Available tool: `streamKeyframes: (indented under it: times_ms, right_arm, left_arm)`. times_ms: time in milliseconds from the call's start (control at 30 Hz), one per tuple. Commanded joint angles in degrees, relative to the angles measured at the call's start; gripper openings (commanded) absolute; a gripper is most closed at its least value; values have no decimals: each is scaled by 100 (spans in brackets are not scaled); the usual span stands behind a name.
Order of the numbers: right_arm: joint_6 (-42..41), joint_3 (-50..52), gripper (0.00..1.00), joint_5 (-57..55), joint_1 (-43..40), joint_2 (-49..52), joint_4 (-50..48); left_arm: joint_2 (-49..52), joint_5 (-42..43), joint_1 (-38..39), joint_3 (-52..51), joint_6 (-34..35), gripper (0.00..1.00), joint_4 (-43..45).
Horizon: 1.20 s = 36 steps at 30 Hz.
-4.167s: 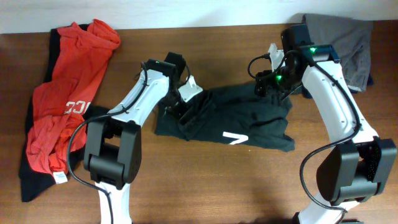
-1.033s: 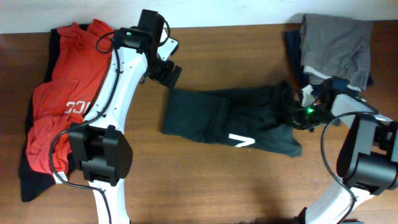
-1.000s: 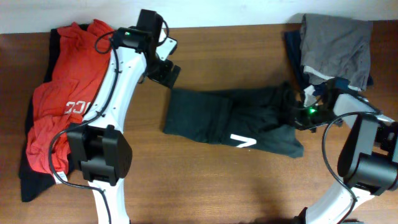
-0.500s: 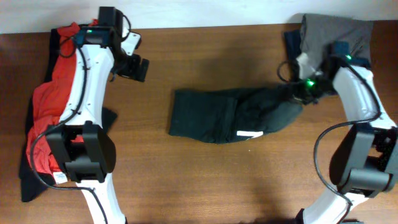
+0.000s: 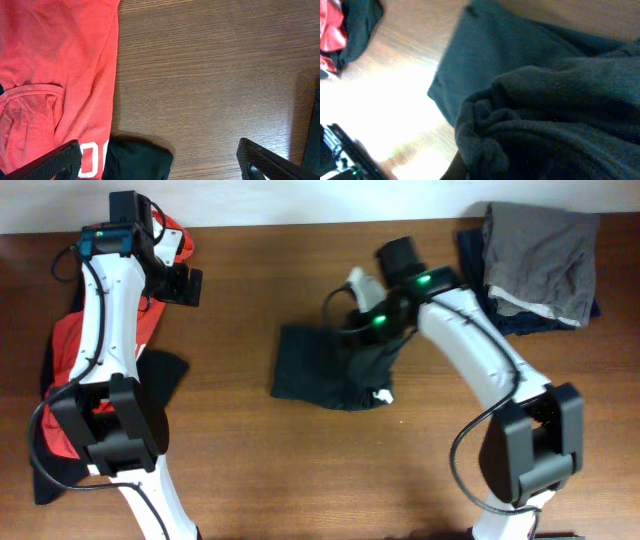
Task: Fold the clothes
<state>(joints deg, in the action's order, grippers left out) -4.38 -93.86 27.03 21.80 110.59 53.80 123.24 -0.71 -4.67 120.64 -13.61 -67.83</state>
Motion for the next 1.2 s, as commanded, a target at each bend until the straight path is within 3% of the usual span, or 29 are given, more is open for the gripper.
streamKeyframes:
  times_ms: [0,167,200,233,267,300,333,433,567,800,1033,1167]
  right_arm:
    - [-413,-92,4,-376,568,22,-396]
    - [-643,-92,4,-372,975,372,-1012]
    - [-686,-92,8,-354,1036,459,-1091]
    - [-684,-92,21,-323,1108,533,-1139]
    - [-682,-92,27,-310,1139,560,-1143]
    - [-525,-92,49,-236,1244,590,-1113]
    - [-332,-94,58,-66,1276,586,-1106]
    - [39,-173,69,487,1237,424,-1043]
    - [426,-501,70,444,1143,240,-472]
    - [437,-883,71,-1482,756,92,769]
    - [442,-603,70,-1528,299,229,881]
    - [765,-363,67,-793,205,332,634]
  left_arm:
    - [22,-15,-22,52,96,99,74]
    - [177,-13,-22,50,96,99,79]
    - [227,-13,-22,48,96,99,74]
    - [271,-15,-22,46,96,99,68]
    - [308,-13,-22,46,96,99,68]
    - [345,-15,-22,42,96,99,76]
    - [354,-15,-22,42,96,99,92]
    - [356,-15,-26,42,96,99,186]
    - [356,-11,-26,42,96,99,234]
    - [356,9,-26,42,96,99,271]
    - [356,79,-26,42,94,99,271]
    - [356,136,-26,42,94,99,271]
